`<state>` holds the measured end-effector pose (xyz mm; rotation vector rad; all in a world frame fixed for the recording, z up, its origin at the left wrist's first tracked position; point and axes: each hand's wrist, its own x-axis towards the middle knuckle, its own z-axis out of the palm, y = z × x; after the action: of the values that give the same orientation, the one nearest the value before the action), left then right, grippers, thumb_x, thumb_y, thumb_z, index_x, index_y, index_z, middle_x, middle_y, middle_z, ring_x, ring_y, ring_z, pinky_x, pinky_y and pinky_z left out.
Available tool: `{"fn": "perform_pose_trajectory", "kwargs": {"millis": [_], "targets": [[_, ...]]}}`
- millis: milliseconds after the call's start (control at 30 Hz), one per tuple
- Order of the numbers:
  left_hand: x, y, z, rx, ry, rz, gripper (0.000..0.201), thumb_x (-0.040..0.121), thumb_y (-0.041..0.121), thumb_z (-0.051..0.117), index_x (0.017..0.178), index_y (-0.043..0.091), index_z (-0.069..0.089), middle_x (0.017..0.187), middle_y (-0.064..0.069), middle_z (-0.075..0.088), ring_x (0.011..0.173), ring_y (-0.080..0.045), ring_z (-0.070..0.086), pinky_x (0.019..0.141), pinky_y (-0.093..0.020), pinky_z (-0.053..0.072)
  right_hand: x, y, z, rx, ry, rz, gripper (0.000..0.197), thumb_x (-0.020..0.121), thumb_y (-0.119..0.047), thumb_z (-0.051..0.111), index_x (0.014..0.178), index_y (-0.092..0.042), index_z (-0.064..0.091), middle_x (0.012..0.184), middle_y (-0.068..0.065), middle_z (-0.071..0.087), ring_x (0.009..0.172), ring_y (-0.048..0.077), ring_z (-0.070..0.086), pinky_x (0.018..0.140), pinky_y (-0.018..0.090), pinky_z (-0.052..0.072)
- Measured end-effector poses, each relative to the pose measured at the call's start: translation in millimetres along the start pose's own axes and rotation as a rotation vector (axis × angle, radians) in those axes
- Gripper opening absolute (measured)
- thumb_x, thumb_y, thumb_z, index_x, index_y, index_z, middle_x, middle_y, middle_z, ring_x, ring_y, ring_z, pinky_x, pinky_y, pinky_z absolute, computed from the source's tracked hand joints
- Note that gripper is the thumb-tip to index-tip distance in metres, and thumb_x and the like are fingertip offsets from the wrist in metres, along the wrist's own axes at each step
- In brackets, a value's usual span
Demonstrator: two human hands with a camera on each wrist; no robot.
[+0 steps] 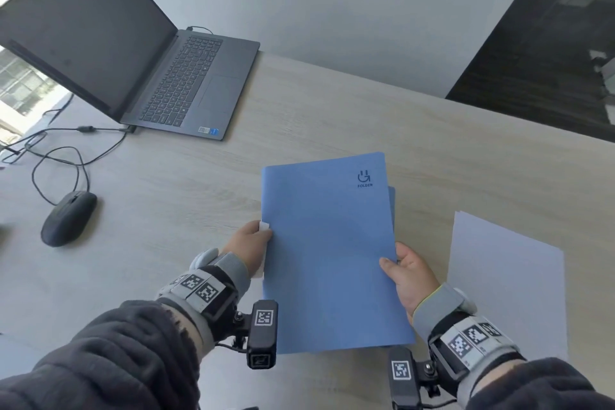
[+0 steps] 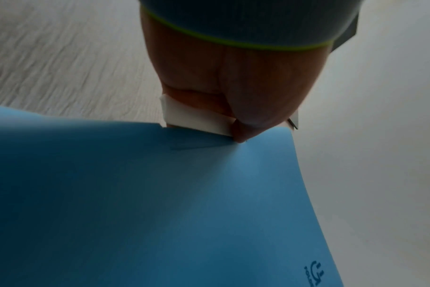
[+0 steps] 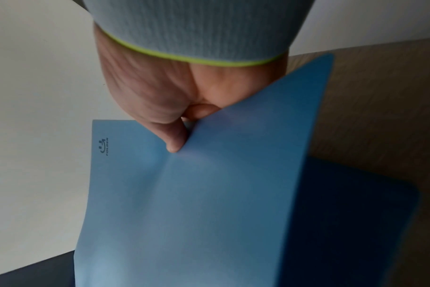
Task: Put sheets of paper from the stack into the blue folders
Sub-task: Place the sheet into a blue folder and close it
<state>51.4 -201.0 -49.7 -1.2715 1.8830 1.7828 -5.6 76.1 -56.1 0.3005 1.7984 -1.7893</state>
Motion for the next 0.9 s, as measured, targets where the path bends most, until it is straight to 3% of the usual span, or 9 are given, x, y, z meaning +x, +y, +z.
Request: {"fn": "perform_pose_trajectory", "kwargs": {"millis": [67,167,267,400,500,600,667,800,900], "targets": [[0,-2,-1,-0.102,0.002,-0.033,0.022,0.093,0.016,0.05,0.086,0.022,0.07,0.09,-0.007,0.074,0.08,-0.028,0.066,0.078,-0.042,0.053,3,2,8,-0.01,-0.002,0.0,0.033,0.094,0.012,0.043,0.104,-0.01,0.065,0.097,0.01,0.074,0.085,0.027,0.071,0.069,0.035,0.06],[-1,-2,-6,-0.215,0.035,-0.039,0.023,0.098,0.012,0.047,0.088,0.015,0.068,0.082,-0.008,0.07,0.069,-0.024,0.064,0.066,-0.033,0.053,5,7,23,-0.02,-0.002,0.005,0.034,0.093,0.013,0.043,0.101,-0.011,0.066,0.095,0.007,0.075,0.085,0.027,0.071,0.07,0.034,0.06],[1,-8,-26,-0.215,0.041,-0.037,0.019,0.094,0.013,0.054,0.109,0.009,0.065,0.091,-0.01,0.072,0.079,-0.029,0.067,0.076,-0.045,0.058,8,15,40,-0.023,-0.012,0.037,0.032,0.094,0.01,0.044,0.105,-0.01,0.066,0.102,0.011,0.075,0.096,0.033,0.07,0.082,0.047,0.058],[1,-25,-58,0.053,0.005,0.008,0.059,0.061,0.029,0.071,0.117,0.028,0.053,0.1,-0.004,0.073,0.089,-0.027,0.072,0.085,-0.048,0.057,14,21,69,-0.005,-0.02,0.083,0.028,0.096,0.004,0.045,0.113,-0.009,0.064,0.113,0.016,0.072,0.101,0.037,0.069,0.088,0.058,0.055],[-1,-31,-84,0.211,0.085,0.092,0.062,0.067,0.025,0.072,0.126,0.032,0.051,0.102,-0.003,0.074,0.088,-0.024,0.071,0.088,-0.041,0.055,20,17,103,-0.109,-0.065,0.058,0.024,0.095,0.002,0.047,0.113,-0.007,0.062,0.112,0.016,0.072,0.104,0.038,0.068,0.089,0.054,0.055],[4,-27,-113,0.255,0.235,0.12,0.059,0.082,0.009,0.067,0.135,0.028,0.05,0.104,-0.005,0.069,0.086,-0.025,0.063,0.08,-0.031,0.045,23,7,139,-0.224,-0.17,0.109,0.015,0.095,-0.005,0.051,0.109,-0.009,0.056,0.098,0.006,0.071,0.081,0.026,0.072,0.06,0.035,0.061],[12,-24,-127,0.295,0.315,0.138,0.06,0.083,0.008,0.065,0.138,0.027,0.049,0.105,-0.005,0.067,0.087,-0.022,0.058,0.08,-0.029,0.041,25,-2,156,-0.306,-0.206,0.192,0.013,0.095,-0.016,0.054,0.108,-0.013,0.054,0.092,0.004,0.067,0.065,0.021,0.067,0.042,0.028,0.053],[36,-28,-153,0.377,0.388,0.136,0.064,0.083,0.012,0.066,0.142,0.03,0.046,0.117,-0.004,0.066,0.101,-0.027,0.061,0.092,-0.034,0.045,31,-10,183,-0.33,-0.256,0.298,0.025,0.097,-0.03,0.051,0.108,-0.009,0.056,0.09,0.011,0.066,0.069,0.028,0.065,0.044,0.025,0.048],[49,-30,-159,0.497,0.409,0.125,0.063,0.083,0.02,0.067,0.141,0.027,0.047,0.127,-0.012,0.059,0.113,-0.033,0.058,0.099,-0.04,0.044,37,-7,187,-0.398,-0.194,0.266,0.021,0.093,-0.035,0.054,0.098,-0.017,0.063,0.084,0.009,0.067,0.067,0.024,0.065,0.048,0.027,0.05]]}}
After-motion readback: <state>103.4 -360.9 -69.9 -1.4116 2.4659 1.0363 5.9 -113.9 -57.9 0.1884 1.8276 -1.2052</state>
